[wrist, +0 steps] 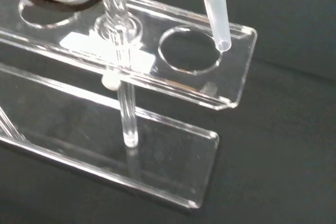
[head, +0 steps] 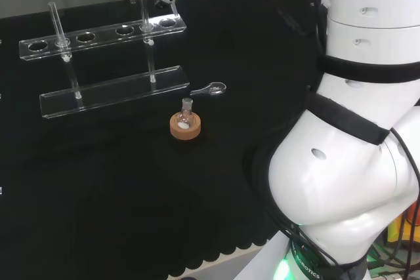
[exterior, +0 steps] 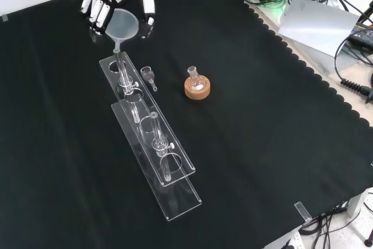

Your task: Put the funnel back on the funnel stand.

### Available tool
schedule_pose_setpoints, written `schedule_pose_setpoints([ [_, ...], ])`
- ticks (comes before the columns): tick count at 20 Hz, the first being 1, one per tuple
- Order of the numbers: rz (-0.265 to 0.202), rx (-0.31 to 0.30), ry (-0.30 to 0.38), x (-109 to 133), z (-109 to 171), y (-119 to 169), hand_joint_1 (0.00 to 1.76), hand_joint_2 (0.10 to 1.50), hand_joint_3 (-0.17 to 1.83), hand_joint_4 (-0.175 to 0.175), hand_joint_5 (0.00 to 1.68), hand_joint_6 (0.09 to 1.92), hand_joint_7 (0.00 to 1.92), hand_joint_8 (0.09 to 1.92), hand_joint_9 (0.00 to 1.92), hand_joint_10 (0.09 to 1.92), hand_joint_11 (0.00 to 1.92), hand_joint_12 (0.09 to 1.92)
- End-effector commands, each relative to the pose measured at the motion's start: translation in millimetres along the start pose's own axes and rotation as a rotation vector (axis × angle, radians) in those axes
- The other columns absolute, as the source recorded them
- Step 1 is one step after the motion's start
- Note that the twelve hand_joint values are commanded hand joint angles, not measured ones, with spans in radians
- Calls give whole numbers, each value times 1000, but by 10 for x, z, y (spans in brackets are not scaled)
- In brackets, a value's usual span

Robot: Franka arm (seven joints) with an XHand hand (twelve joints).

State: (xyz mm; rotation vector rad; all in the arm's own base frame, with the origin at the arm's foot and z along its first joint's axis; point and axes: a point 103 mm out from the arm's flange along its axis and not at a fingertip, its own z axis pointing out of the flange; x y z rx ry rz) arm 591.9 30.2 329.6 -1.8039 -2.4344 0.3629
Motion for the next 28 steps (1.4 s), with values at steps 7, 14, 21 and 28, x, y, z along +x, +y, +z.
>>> schedule_pose_setpoints([
  [7, 1, -48, 73, 48, 27, 87, 813, 713, 583, -42, 569, 487, 491, 657, 876, 460, 516, 1355],
  [14, 17, -37, 117, -38, 95, 123, 814, 712, 584, -47, 547, 484, 482, 657, 880, 460, 513, 1354],
  [21, 15, -27, 135, -75, 162, 187, 813, 712, 584, -50, 539, 485, 486, 663, 885, 459, 510, 1355],
  [28, 3, 13, 125, -96, 235, 263, 811, 712, 585, -51, 536, 488, 485, 668, 887, 458, 506, 1357],
])
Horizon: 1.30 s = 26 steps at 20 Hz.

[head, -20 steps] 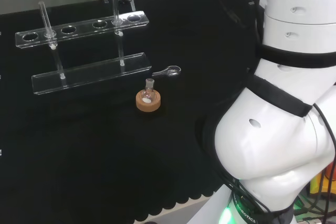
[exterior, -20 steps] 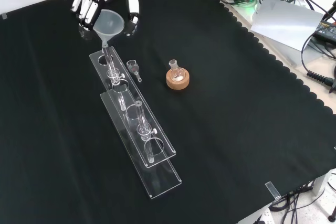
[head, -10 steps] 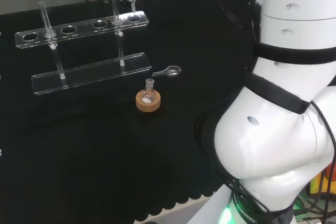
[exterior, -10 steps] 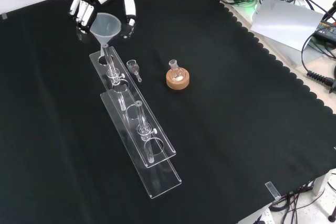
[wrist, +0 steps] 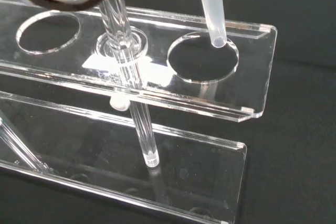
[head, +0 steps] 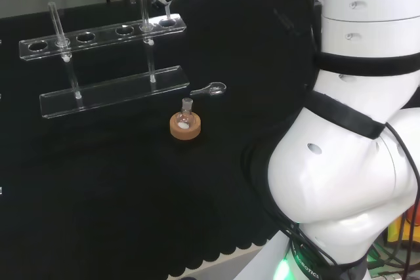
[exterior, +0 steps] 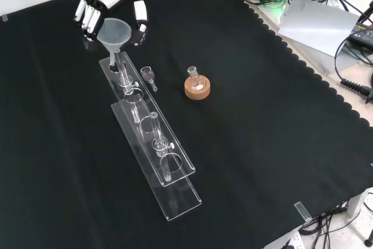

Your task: Put the funnel back on the funnel stand.

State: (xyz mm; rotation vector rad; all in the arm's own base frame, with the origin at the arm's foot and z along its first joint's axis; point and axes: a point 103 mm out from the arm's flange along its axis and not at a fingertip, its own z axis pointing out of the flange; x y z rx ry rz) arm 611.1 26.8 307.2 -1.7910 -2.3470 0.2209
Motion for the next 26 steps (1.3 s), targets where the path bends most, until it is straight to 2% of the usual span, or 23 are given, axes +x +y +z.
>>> schedule_pose_setpoints([
  [1, -4, 36, -3, -38, 62, 51, 810, 712, 585, -51, 536, 488, 485, 668, 887, 457, 505, 1358],
  [10, 25, 76, -4, -105, 198, 124, 805, 712, 586, -51, 533, 491, 481, 672, 887, 455, 498, 1362],
  [15, 25, 103, 1, -113, 246, 147, 798, 712, 586, -55, 500, 477, 459, 669, 863, 448, 487, 1362],
  [26, 25, 139, -14, -97, 305, 163, 768, 710, 580, -70, 374, 249, 257, 729, 664, 563, 402, 1393],
])
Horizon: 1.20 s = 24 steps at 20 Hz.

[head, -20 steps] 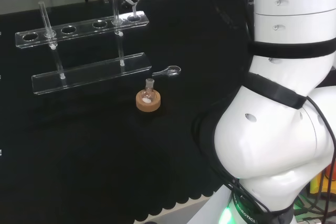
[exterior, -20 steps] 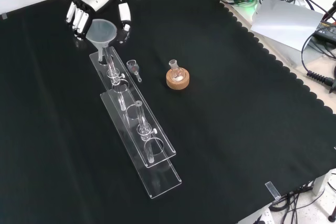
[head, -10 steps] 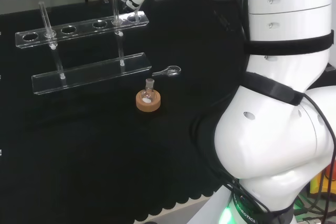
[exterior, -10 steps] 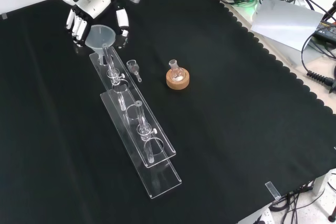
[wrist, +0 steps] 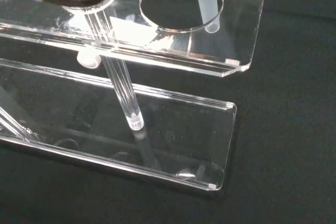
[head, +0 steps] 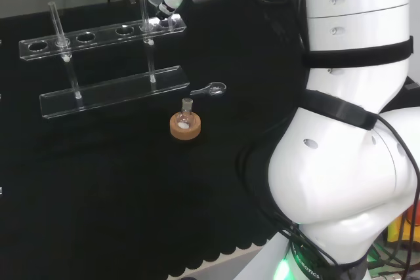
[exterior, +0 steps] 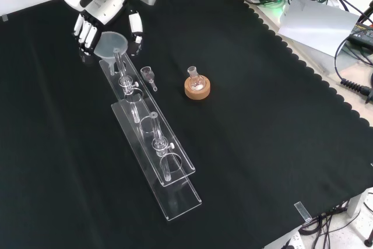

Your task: Put the funnel back on the funnel stand.

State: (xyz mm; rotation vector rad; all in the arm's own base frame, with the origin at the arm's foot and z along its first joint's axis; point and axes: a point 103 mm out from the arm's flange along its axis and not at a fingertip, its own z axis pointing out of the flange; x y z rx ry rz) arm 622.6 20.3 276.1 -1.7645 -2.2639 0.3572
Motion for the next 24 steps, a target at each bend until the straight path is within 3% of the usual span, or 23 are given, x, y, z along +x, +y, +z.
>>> schedule_pose_setpoints([
  [1, 0, 25, -15, 20, 29, 5, 765, 709, 581, -70, 367, 224, 239, 729, 642, 575, 395, 1397],
  [6, 0, 105, -44, 61, 31, -21, 716, 669, 542, -66, 261, 87, 40, 658, 384, 680, 308, 1450],
  [10, 3, 93, -42, 62, 22, -124, 654, 660, 446, -60, 127, 87, 1, 337, 155, 783, 229, 1492],
  [14, 14, 50, -47, 71, -32, -352, 639, 663, 412, -59, 102, 87, 0, 254, 105, 814, 207, 1506],
  [19, 36, -38, -42, 73, -180, -804, 638, 673, 386, -63, 124, 87, 0, 354, 120, 825, 200, 1515],
  [24, 75, -124, -16, 56, -223, -1341, 654, 699, 375, -63, 210, 87, 2, 602, 214, 776, 220, 1510],
])
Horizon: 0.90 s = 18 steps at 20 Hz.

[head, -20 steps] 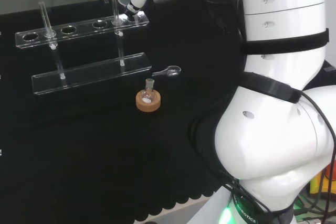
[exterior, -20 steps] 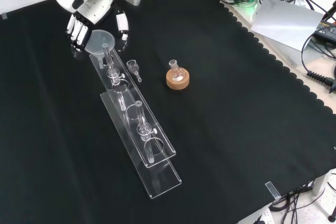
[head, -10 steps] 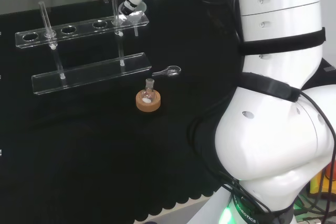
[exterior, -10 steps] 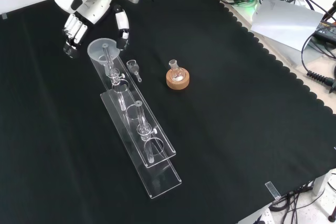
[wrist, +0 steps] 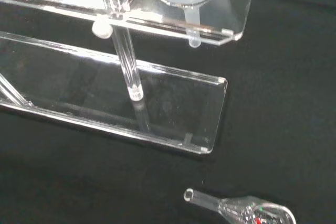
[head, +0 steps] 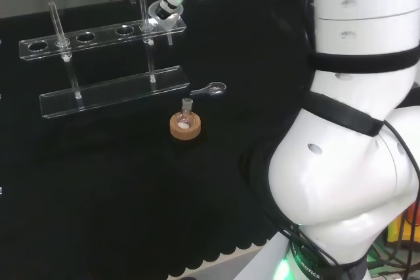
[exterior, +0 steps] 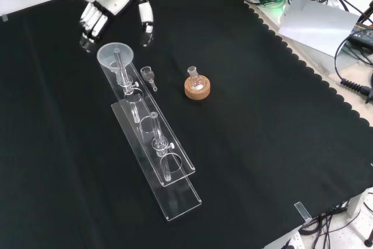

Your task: Put the funnel back on the funnel stand.

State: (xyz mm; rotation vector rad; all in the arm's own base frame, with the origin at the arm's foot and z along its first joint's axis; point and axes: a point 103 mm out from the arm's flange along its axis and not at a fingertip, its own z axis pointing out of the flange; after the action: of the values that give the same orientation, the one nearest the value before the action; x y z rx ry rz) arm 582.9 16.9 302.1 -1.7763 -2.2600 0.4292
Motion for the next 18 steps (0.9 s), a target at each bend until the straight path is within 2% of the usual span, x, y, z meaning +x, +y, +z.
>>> schedule_pose_setpoints([
  [1, 70, -170, 33, -44, -80, -984, 651, 708, 378, -63, 222, 87, 6, 621, 226, 775, 223, 1510],
  [10, 140, -240, 28, -6, 10, -1667, 643, 750, 397, -65, 282, 87, 34, 696, 288, 761, 240, 1503],
  [18, 176, -243, 50, -3, 82, -1999, 658, 758, 405, -67, 304, 87, 60, 714, 307, 754, 245, 1500],
])
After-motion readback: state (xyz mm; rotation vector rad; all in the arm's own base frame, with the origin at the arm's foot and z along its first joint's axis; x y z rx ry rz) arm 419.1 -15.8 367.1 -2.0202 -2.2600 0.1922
